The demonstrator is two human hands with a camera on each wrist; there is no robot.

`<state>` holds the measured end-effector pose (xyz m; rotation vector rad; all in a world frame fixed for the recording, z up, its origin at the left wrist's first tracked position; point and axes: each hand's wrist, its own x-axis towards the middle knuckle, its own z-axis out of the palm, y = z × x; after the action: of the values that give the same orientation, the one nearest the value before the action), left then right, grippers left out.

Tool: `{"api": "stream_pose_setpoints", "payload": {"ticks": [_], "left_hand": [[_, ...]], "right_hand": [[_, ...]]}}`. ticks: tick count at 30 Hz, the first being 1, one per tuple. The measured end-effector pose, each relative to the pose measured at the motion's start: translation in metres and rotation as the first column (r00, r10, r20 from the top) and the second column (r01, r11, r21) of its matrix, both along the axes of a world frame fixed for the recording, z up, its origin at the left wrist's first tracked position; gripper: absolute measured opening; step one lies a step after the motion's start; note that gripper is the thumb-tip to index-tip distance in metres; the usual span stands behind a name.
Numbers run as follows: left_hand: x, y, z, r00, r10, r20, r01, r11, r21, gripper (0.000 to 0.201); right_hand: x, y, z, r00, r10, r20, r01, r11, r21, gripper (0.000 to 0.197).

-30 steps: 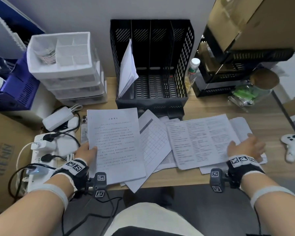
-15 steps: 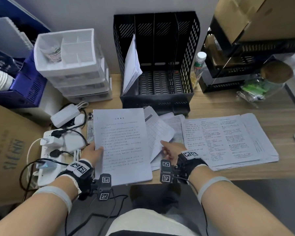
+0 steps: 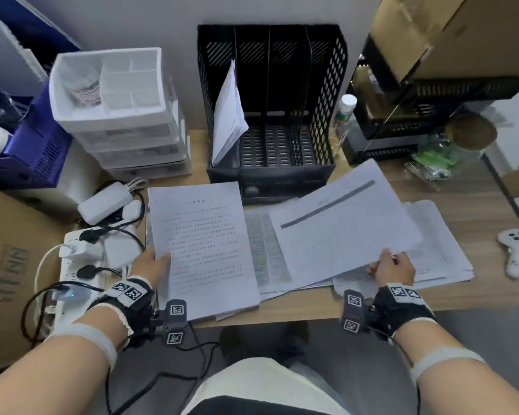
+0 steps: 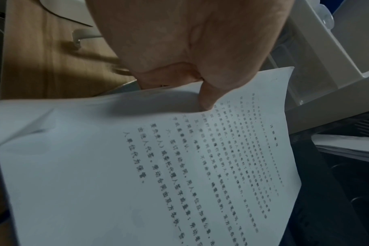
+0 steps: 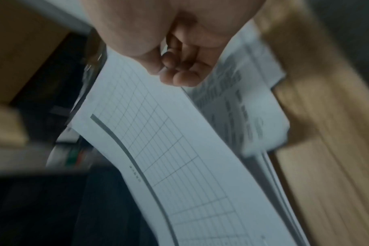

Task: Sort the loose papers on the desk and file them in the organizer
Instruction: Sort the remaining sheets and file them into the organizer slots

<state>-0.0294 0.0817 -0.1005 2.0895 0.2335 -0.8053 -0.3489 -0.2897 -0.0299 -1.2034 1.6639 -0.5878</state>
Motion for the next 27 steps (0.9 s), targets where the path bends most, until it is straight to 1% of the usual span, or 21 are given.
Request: {"api": "stream_pose_setpoints", "payload": {"ticks": [1,3,4,5,6,8,9,10,11,12,14,15,16,18,19,20,22,23,24,25,27], "left_hand": [[0.005,0.002,-0.009,1.0,-0.011,0.003,0.011,1.0,0.011,0.058],[0.015,0.007,-0.029,1.0,-0.021,0.004,0.021,0.999,0.028,0.06],[0.016,0.006,-0.031,1.0,-0.026,0.006,0.026,0.999,0.034,0.06],[0.017,0.004,-0.031,0.999,-0.031,0.012,0.031,0.999,0.033,0.059],[0.022,0.006,-0.037,0.999,-0.034,0.015,0.034,0.999,0.032,0.057],[0.024,0.004,-0.034,0.999,-0.044,0.019,0.044,0.999,0.018,0.057],[0.026,0.005,-0.036,0.999,-0.05,0.016,0.05,0.999,0.022,0.059],[0.03,0.007,-0.042,0.998,-0.057,0.017,0.057,0.998,0.019,0.061],[0.03,0.008,-0.043,0.998,-0.066,0.013,0.066,0.998,0.021,0.061],[0.032,0.009,-0.045,0.998,-0.067,0.011,0.067,0.998,0.018,0.058],[0.027,0.006,-0.033,0.997,-0.072,0.005,0.072,0.997,-0.002,0.051],[0.022,0.002,-0.024,0.997,-0.079,-0.001,0.079,0.997,-0.013,0.048],[0.019,0.0,-0.017,0.997,-0.083,-0.003,0.083,0.996,-0.023,0.047],[0.014,-0.003,-0.007,0.996,-0.086,0.004,0.086,0.996,-0.04,0.045],[0.013,-0.003,-0.006,0.996,-0.093,0.003,0.093,0.995,-0.047,0.044],[0.013,-0.003,-0.006,0.995,-0.097,-0.002,0.097,0.994,-0.056,0.042],[0.016,0.001,-0.012,0.995,-0.103,-0.011,0.102,0.993,-0.063,0.039],[0.018,0.003,-0.017,0.994,-0.106,-0.015,0.104,0.992,-0.066,0.039],[0.02,0.005,-0.022,0.994,-0.107,-0.017,0.106,0.992,-0.071,0.039],[0.022,0.007,-0.026,0.994,-0.108,-0.016,0.106,0.992,-0.075,0.042],[0.028,0.012,-0.033,0.995,-0.103,-0.015,0.101,0.992,-0.076,0.056]], "right_hand": [[-0.012,-0.007,-0.002,0.994,-0.099,0.038,0.098,0.994,0.04,0.023],[-0.023,-0.017,-0.008,0.968,-0.231,0.102,0.214,0.965,0.15,0.004],[-0.025,-0.018,-0.013,0.959,-0.268,0.09,0.244,0.945,0.216,0.014],[-0.027,-0.018,-0.021,0.961,-0.268,0.07,0.237,0.926,0.293,0.027],[-0.023,-0.01,-0.027,0.973,-0.23,0.015,0.209,0.91,0.359,0.037],[-0.008,0.015,-0.032,0.999,0.027,-0.033,-0.008,0.886,0.463,0.041],[0.0,0.027,-0.036,0.985,0.173,-0.025,-0.137,0.851,0.507,0.04],[0.008,0.04,-0.036,0.968,0.251,-0.029,-0.199,0.827,0.526,0.041],[0.017,0.052,-0.037,0.957,0.292,-0.01,-0.24,0.806,0.541,0.042],[0.025,0.059,-0.039,0.956,0.292,-0.039,-0.225,0.811,0.54,0.043],[0.038,0.073,-0.028,0.947,0.314,-0.075,-0.233,0.827,0.512,0.046],[0.042,0.074,-0.029,0.928,0.35,-0.125,-0.249,0.835,0.49,0.045],[0.045,0.072,-0.032,0.912,0.362,-0.191,-0.228,0.837,0.497,0.049],[0.04,0.058,-0.059,0.932,0.256,-0.256,-0.105,0.868,0.485,0.08],[0.034,0.051,-0.074,0.929,0.266,-0.256,-0.102,0.852,0.513,0.086],[0.034,0.047,-0.086,0.946,0.243,-0.214,-0.094,0.838,0.538,0.08],[0.037,0.055,-0.09,0.987,0.147,-0.06,-0.09,0.83,0.551,0.038],[0.046,0.074,-0.048,0.991,0.134,0.007,-0.115,0.827,0.55,0.025],[0.051,0.084,-0.032,0.993,0.106,0.049,-0.115,0.811,0.573,0.023],[0.052,0.09,-0.028,0.992,0.104,0.075,-0.129,0.831,0.541,0.027],[0.056,0.099,-0.019,0.976,0.211,0.049,-0.212,0.886,0.412,0.037]]}}
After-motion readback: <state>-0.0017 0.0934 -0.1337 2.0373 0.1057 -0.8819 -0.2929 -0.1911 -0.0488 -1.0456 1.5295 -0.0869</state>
